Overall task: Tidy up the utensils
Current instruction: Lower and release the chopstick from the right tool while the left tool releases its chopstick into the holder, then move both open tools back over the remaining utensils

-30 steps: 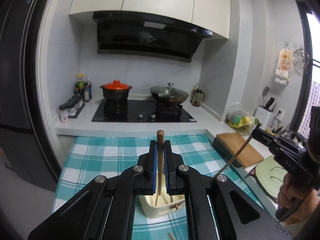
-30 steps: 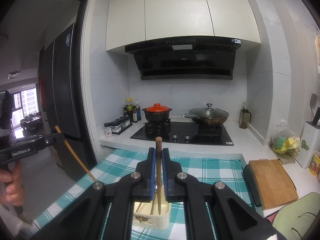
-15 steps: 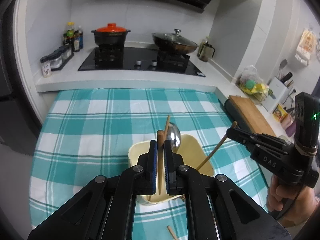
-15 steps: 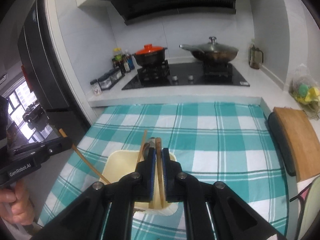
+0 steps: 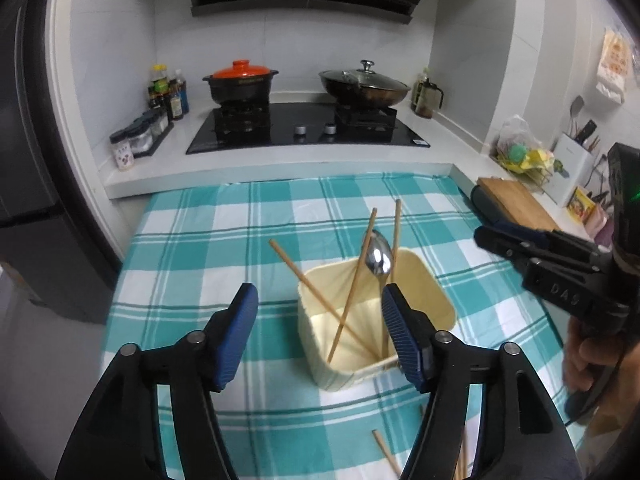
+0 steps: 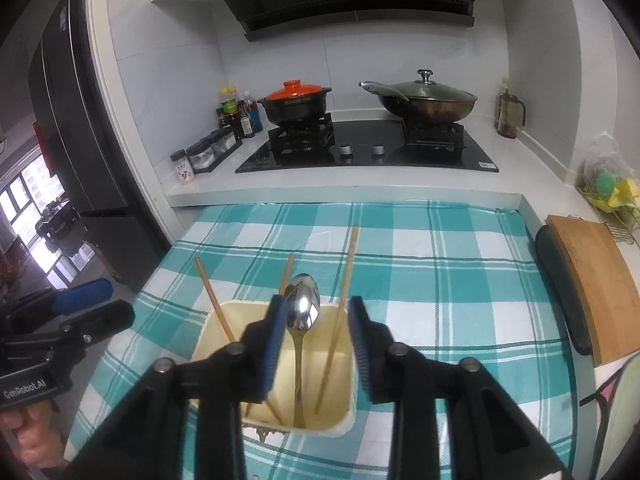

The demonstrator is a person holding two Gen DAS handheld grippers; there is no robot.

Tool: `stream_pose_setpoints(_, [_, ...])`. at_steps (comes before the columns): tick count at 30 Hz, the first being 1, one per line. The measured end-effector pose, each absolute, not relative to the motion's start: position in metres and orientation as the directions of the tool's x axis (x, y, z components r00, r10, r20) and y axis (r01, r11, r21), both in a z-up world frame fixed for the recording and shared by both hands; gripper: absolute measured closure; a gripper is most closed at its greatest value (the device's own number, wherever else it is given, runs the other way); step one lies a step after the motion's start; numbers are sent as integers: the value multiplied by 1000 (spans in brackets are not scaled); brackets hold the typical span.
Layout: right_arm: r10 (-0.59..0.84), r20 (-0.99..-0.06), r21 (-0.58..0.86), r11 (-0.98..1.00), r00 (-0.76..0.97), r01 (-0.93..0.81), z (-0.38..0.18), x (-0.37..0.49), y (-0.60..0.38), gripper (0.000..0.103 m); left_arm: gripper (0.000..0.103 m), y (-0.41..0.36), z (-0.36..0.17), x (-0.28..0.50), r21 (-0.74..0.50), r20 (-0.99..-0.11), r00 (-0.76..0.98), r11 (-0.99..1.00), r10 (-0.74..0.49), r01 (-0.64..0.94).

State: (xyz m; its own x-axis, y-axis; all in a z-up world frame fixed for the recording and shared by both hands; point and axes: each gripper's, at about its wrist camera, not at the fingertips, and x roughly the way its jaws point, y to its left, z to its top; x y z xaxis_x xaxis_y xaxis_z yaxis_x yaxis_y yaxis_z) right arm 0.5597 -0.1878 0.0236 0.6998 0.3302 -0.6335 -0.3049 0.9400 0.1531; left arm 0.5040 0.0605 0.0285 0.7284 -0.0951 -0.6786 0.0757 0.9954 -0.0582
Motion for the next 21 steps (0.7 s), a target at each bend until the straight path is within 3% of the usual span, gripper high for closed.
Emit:
stream_pose_setpoints(5, [333,-612,82,929,718,-361,35,494,-203,65,24,74,3,426,34,-734,675,989,-72,142])
stream_pose_setpoints(11, [269,-648,-44,921,712,-388,4,397,-230,65,23,77,-62,327,139,-781,624,978,12,155])
stream_pose_setpoints(14, [194,-650,-104,935,734,-339,-30,352,-242,65,20,76,-97,286,86,-778,628,989,-10,122])
stream_pose_setpoints(21, [93,-694,4,992,714,-126,-131,281,-260,65,20,75,-172,258,-69,-788,615,996,-22,-52])
